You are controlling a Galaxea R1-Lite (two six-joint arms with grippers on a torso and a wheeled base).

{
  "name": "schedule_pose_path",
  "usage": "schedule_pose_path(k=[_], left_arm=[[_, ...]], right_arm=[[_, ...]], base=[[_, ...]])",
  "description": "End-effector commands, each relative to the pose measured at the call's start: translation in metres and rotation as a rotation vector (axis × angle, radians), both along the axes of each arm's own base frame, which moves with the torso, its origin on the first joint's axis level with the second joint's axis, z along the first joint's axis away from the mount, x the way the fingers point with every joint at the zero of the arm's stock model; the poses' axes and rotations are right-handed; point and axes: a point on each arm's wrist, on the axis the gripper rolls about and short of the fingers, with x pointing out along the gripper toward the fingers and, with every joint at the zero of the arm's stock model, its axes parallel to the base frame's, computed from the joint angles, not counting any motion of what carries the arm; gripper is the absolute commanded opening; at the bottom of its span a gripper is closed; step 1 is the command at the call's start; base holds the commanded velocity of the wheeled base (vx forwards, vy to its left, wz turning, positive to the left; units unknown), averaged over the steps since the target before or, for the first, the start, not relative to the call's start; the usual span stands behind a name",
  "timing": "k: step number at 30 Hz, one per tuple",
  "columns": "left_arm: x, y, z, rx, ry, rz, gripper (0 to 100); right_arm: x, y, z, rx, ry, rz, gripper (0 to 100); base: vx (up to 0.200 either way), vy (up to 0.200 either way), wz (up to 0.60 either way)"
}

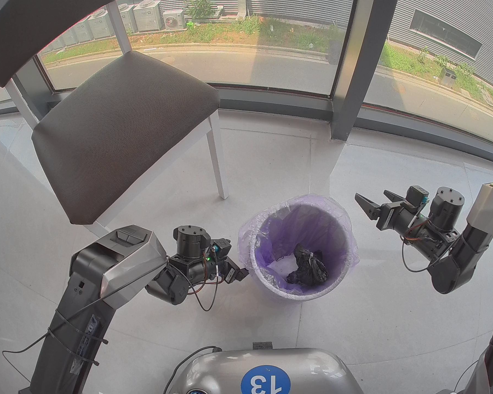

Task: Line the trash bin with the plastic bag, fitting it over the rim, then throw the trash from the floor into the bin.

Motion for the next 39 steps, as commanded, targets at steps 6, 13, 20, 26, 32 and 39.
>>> schedule_pose_path(k=[6, 13, 20, 26, 32, 39], left_arm=[[-0.012, 0.005, 0.020, -0.021, -0.039, -0.012, 100], [-0.015, 0.010, 0.020, -0.025, -0.053, -0.005, 100], [-0.014, 0.016, 0.019, -0.027, -0.061, 0.007, 100], [-0.014, 0.017, 0.017, -0.027, -0.059, 0.009, 100], [-0.014, 0.016, 0.015, -0.035, -0.076, 0.009, 100], [-0.016, 0.017, 0.010, -0.034, -0.077, 0.007, 100]], right_arm=[[0.038, 0.008, -0.040, 0.097, 0.083, -0.050, 100], [0.044, 0.008, -0.056, 0.094, 0.144, -0.065, 100], [0.048, 0.007, -0.069, 0.090, 0.168, -0.068, 100], [0.049, 0.007, -0.076, 0.088, 0.183, -0.069, 100], [0.057, 0.004, -0.095, 0.083, 0.212, -0.081, 100], [0.066, 0.000, -0.119, 0.080, 0.240, -0.095, 100]], base=[[0.000, 0.000, 0.00], [0.000, 0.000, 0.00], [0.000, 0.000, 0.00], [0.000, 0.000, 0.00], [0.000, 0.000, 0.00], [0.000, 0.000, 0.00]])
